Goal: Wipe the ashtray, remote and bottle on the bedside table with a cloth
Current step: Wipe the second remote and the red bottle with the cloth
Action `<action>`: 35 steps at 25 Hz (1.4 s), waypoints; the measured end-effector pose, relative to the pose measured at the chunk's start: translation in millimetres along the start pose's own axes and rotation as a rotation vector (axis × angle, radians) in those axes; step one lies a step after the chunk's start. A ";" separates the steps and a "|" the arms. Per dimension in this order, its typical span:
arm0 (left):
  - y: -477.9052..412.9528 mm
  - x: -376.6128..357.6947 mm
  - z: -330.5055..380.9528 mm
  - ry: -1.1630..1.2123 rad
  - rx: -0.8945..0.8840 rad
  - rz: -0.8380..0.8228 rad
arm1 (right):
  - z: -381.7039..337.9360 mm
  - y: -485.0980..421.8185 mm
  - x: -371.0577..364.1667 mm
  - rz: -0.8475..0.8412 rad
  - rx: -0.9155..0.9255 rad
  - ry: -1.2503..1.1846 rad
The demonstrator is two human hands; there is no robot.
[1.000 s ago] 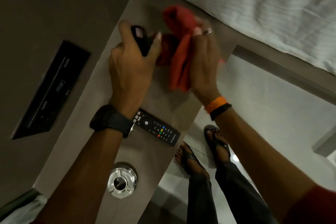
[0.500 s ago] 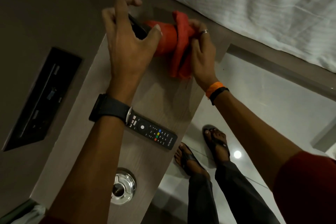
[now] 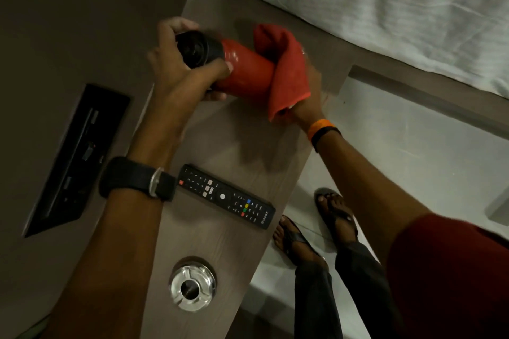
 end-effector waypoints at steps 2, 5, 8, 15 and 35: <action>2.1 -1.2 -1.2 -0.137 -0.087 0.010 | -22.4 5.2 2.8 0.053 0.055 -0.017; 0.7 3.4 11.2 -0.399 -0.150 0.185 | -85.7 43.0 -23.5 0.132 0.427 -0.084; 0.6 4.8 17.5 -0.464 -0.169 0.236 | -74.5 46.0 -36.2 0.097 0.586 0.104; 6.0 -0.3 29.5 -0.549 -0.310 0.162 | 4.8 12.5 52.2 0.146 0.307 0.175; 38.1 -27.6 44.2 -0.530 -0.316 0.171 | 29.2 87.1 42.0 -0.464 0.623 0.681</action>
Point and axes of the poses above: each hand's wrist, its own y-axis away from the middle knuckle, its own x-axis out of the back of the hand, z = x × y, the point moved 7 cm from there along -y, towards the middle knuckle, and after that the axes turned 4 degrees about -x, right-handed, at the moved point
